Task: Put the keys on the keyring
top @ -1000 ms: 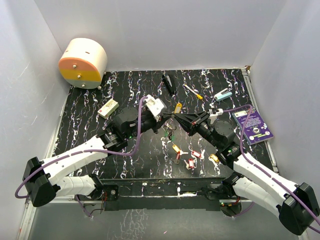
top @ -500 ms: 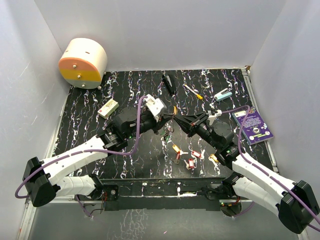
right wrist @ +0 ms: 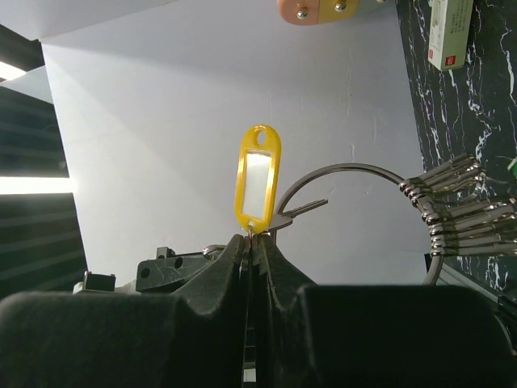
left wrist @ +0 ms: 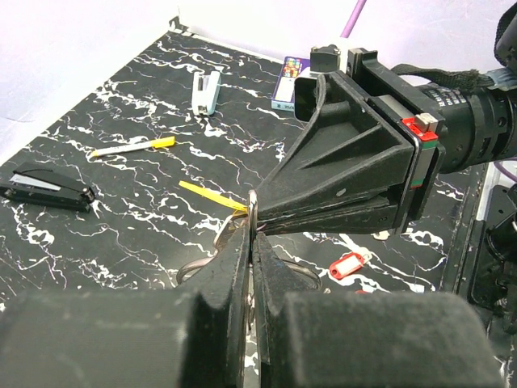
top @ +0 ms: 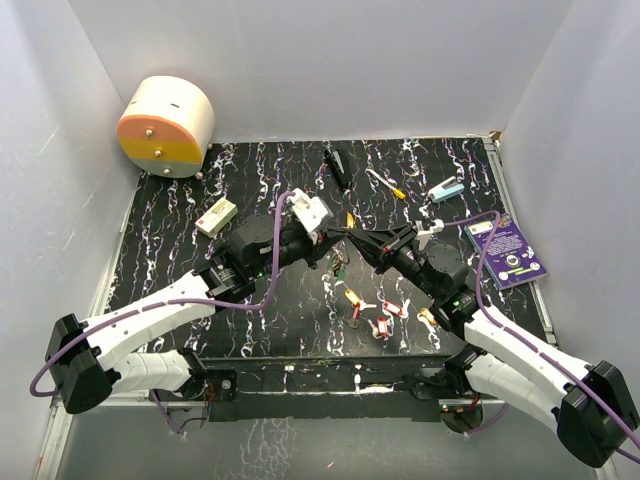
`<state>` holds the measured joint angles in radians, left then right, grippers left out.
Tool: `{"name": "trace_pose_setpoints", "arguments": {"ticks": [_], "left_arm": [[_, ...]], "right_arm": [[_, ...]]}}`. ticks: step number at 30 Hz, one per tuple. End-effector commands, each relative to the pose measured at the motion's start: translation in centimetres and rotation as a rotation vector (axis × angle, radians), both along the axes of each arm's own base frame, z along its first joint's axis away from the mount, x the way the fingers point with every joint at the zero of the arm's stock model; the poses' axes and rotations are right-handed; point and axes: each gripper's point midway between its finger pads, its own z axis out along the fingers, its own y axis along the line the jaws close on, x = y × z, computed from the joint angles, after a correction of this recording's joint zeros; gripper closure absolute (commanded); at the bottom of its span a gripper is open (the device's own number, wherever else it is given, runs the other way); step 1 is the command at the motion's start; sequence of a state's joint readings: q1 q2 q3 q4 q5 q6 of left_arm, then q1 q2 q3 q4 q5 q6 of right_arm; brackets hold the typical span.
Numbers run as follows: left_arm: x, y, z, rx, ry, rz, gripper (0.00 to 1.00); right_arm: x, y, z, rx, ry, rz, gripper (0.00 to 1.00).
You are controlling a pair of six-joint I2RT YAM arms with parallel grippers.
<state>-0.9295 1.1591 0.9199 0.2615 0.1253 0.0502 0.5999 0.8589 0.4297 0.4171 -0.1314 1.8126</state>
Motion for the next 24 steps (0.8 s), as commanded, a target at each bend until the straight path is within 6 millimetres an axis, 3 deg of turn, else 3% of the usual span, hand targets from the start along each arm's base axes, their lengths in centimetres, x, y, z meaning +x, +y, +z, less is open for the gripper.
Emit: {"name": "trace_pose_setpoints", "arguments": {"ticks": [1,4,6,11,15,24], "left_arm": [[0.3,0.5,3.8,-0.073,-0.08,0.025,1.0],[0.3,0.5,3.7,-0.068,-0.086,0.021,1.0],[0.2,0.4,2.4,-0.038,-0.07,0.011,1.0],[-2.3,-0.2,0.0,-0.036,0.056,-0.097,1.0],[-1.3,0.4,-0.6,-0.01,0.041,-0.036,1.0],[-1.2,0.5,-0.2,-0.023,0.021,-0.026,1.0]], "right_arm": [[-0.6,-0.4,2.9,0.069,-0.079,0.004,0.92],[-0.7,-0.5,3.3,0.087,-0.085,0.007,0.92],[-1.0,-0.8,4.2,0.123,-0.112,0.001,0.92],[-0.7,-2.1,5.1,0.129,-0.153,-0.074,0.92],[-1.1,-1.8,5.2,0.16,-0.167,-0.043,0.92],[-1.0,-1.0,5.5,0.168,-0.183,-0.003,0.92]]}}
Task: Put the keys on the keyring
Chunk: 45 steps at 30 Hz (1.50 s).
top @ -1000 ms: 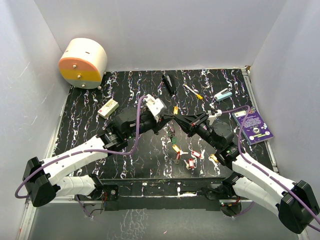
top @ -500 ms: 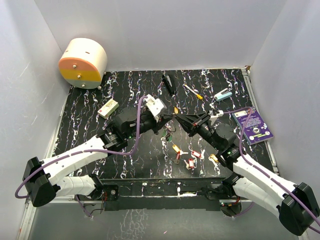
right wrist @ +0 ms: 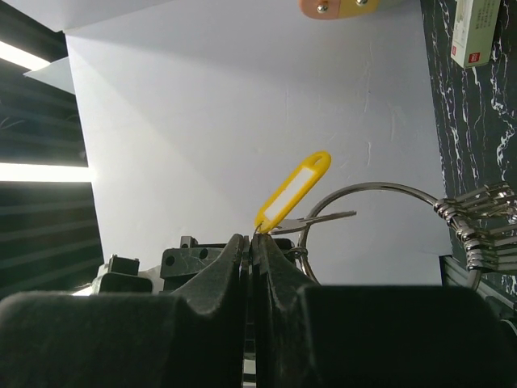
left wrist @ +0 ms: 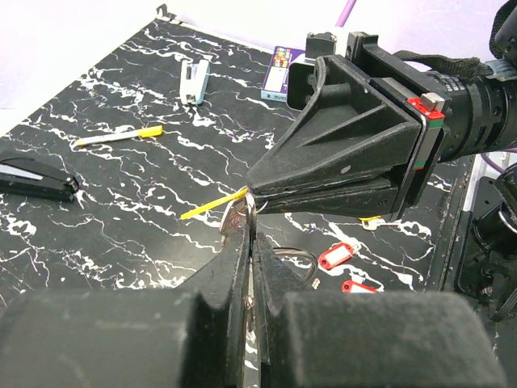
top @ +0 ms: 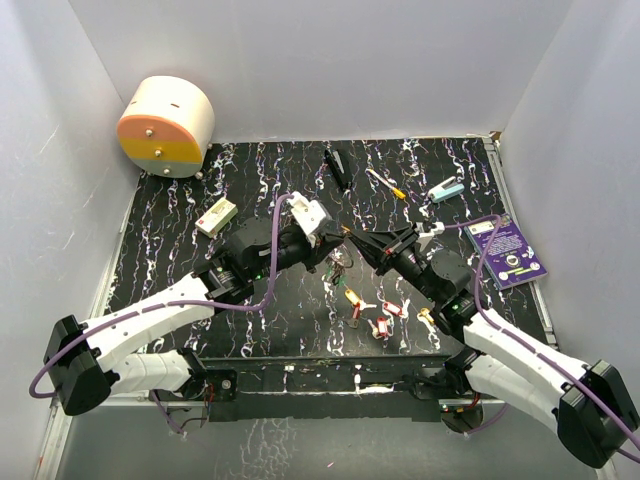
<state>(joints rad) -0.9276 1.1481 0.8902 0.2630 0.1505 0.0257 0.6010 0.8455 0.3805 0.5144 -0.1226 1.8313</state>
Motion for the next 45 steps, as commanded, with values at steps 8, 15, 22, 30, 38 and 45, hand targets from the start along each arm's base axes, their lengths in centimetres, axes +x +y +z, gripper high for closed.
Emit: {"name": "trace_pose_setpoints", "arguments": {"ticks": [8,15,22,30,38,45], "left_arm": [[-0.2,0.3,1.3,-0.038,-0.021,0.003,1.0],[-1.4,-0.3,1.3,-0.045,0.014,-0.065,1.0],[-1.5,-0.3,1.4,-0.048,0.033,-0.063,1.0],[-0.3,0.4,1.4,-0.039,0.029,-0.001,1.0],[-0.6,0.3,2.5,-0.05,0.006,-0.024,1.0],[-1.5,-0.1,1.5,-0.026,0.028,-0.081,1.0]], "right_arm": [[-0.9,-0.3,4.9,0.118,-0.147,0.018,0.92],[-1.1,-0.2,4.8,0.129,-0.164,0.025,0.92],[-1.3,0.0,4.8,0.131,-0.182,0.036,0.92],[-1.8,0.3,4.4,0.112,-0.181,0.059,0.92],[-2.1,0.3,4.0,0.107,-0.174,0.068,0.92],[-2.3,0.1,4.9,0.129,-0.209,0.064,0.92]]}}
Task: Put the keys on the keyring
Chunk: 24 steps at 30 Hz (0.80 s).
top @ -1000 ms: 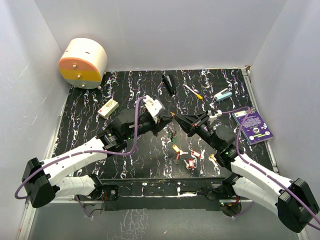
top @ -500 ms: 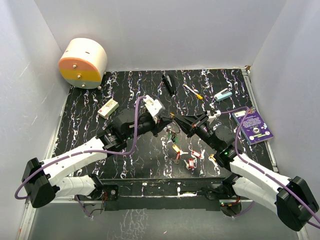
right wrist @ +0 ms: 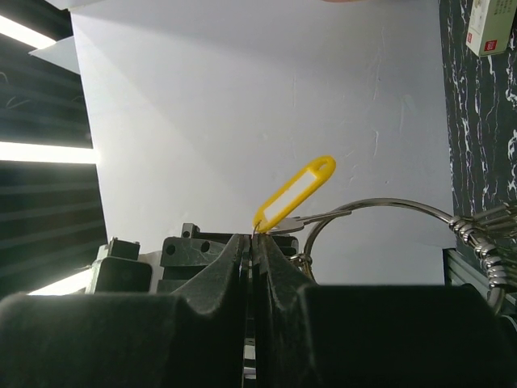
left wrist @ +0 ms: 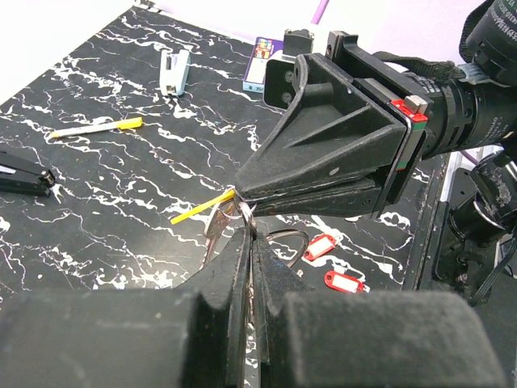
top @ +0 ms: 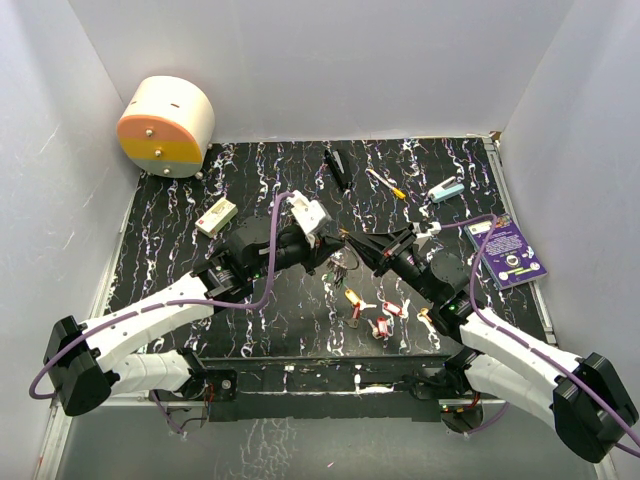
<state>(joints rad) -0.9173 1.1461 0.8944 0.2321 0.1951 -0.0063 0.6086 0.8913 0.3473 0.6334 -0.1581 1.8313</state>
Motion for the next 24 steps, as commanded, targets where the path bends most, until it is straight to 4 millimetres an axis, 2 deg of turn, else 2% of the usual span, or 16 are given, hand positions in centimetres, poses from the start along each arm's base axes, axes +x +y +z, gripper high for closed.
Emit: {"name": "trace_pose_setpoints", "arguments": {"ticks": [1,2,4,16,23,24], "left_arm": [[-0.9,0.0,1.7,-0.021,-0.015,-0.049,1.0],[-0.8,0.1,1.4,-0.016,-0.012,-0.043,1.0],[-0.8,0.1,1.1,-0.011,-0.009,-0.04,1.0],[-1.5,0.0,0.4,0.006,0.011,-0.073,1.0],[-1.9,0.5,-2.3,0.096,0.058,-0.088,1.0],[-2.0,0.5,-2.5,0.106,0.063,-0.092,1.0]], "right_arm": [[-1.8,-0.7,5.4,0.12,-0.18,0.02,0.92],[-1.8,-0.7,4.0,0.106,-0.159,0.02,0.92],[-1.9,-0.8,3.9,0.109,-0.163,0.019,0.92],[-2.4,-1.2,5.0,0.143,-0.21,0.016,0.92],[-2.7,-1.0,5.6,0.111,-0.237,0.022,0.92],[-2.7,-0.9,6.7,0.112,-0.259,0.021,0.92]]}}
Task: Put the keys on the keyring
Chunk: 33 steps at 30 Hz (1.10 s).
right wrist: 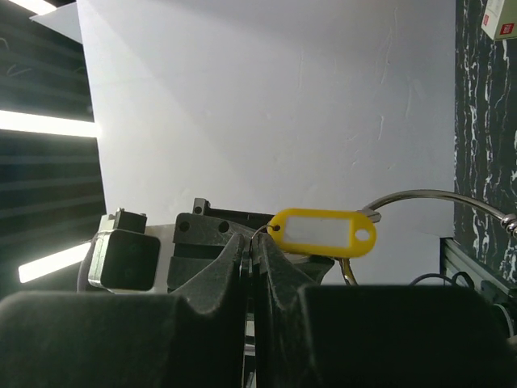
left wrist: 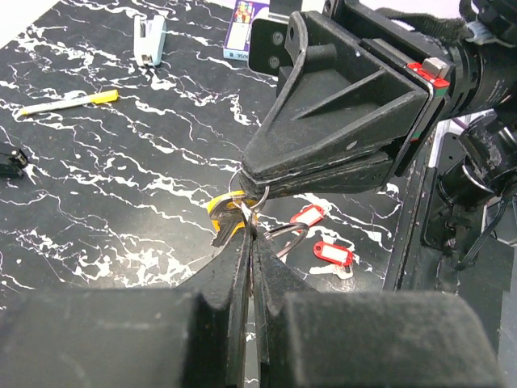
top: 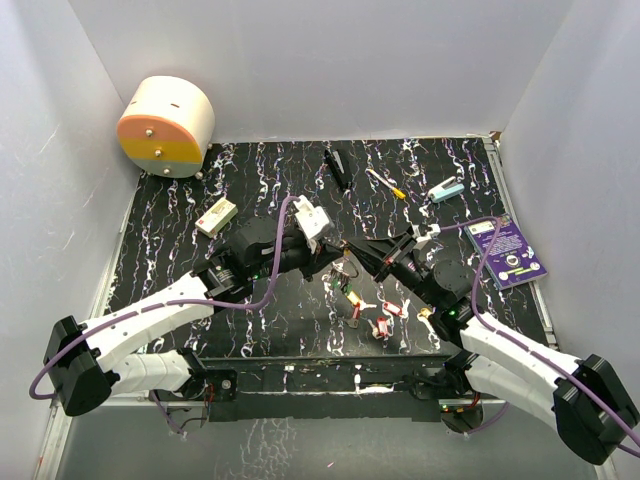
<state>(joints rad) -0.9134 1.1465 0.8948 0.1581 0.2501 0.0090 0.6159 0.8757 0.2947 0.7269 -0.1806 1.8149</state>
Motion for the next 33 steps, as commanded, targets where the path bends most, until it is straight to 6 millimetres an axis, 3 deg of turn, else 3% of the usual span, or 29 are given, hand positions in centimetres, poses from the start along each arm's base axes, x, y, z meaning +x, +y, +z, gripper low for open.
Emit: {"name": "trace_pose_setpoints", "arguments": {"ticks": [1,9,17,18,23,30,33], "left_arm": [[-0.9,0.4,-1.0,0.051,0.027,-0.04,1.0],[-0.6,0.4,0.6,0.051,-0.016,-0.04,1.0],[-0.5,2.0,0.8,0.151,-0.04,-0.017,1.0],[-0.6,2.3,0.6,0.169,-0.038,-0.017,0.97],[-1.1,4.2,0.9,0.237,-0.045,-0.002,0.59],[-0.7,7.5,2.2,0.333,-0.125,0.052,0.39],[0.4,9.8,4.3,0.398,-0.269,0.084,0.36]], "right_arm": [[-1.5,-0.7,7.0,0.088,-0.206,-0.003,0.92],[-1.3,0.4,6.1,-0.012,-0.207,0.029,0.92],[-0.7,2.5,6.7,-0.298,-0.301,0.069,0.92],[-0.5,2.6,6.7,-0.328,-0.313,0.073,0.92],[0.8,3.3,6.3,-0.457,-0.35,0.07,0.92],[3.8,4.5,5.0,-0.627,-0.359,0.065,0.92],[5.7,4.3,3.8,-0.701,-0.35,0.029,0.92]]}}
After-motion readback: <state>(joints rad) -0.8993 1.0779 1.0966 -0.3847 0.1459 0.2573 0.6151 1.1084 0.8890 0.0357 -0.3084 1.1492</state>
